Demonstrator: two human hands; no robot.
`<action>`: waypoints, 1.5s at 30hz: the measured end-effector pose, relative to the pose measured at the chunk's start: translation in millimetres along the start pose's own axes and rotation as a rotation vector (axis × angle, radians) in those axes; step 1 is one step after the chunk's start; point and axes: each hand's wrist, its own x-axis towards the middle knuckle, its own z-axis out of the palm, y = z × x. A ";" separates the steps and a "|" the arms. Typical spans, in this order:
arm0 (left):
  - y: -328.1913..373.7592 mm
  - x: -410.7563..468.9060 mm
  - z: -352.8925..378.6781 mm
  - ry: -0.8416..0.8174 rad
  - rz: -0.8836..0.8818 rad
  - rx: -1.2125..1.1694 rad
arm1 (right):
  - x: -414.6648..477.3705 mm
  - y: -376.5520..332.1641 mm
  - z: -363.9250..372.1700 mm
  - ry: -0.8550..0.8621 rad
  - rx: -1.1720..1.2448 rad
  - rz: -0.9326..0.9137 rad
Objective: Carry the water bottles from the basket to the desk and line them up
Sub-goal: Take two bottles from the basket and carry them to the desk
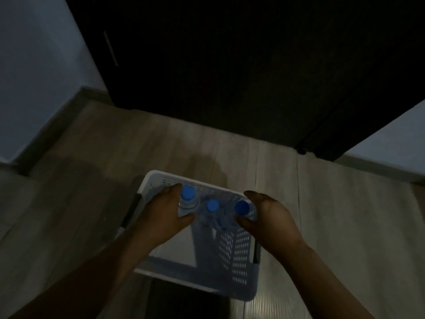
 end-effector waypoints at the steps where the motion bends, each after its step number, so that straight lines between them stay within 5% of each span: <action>1: -3.4 1.7 3.9 0.025 0.009 -0.024 | 1.2 2.7 7.7 0.024 0.011 -0.009; 15: -18.1 13.2 30.6 0.166 -0.024 -0.285 | 8.1 27.4 75.8 0.370 0.497 -0.162; 25: -18.2 6.8 41.2 0.234 0.071 -0.443 | 10.9 26.1 90.2 0.443 0.724 -0.161; 45: 60.7 -38.2 -29.0 0.491 0.290 -0.695 | -33.5 -47.8 -18.6 0.738 0.871 -0.458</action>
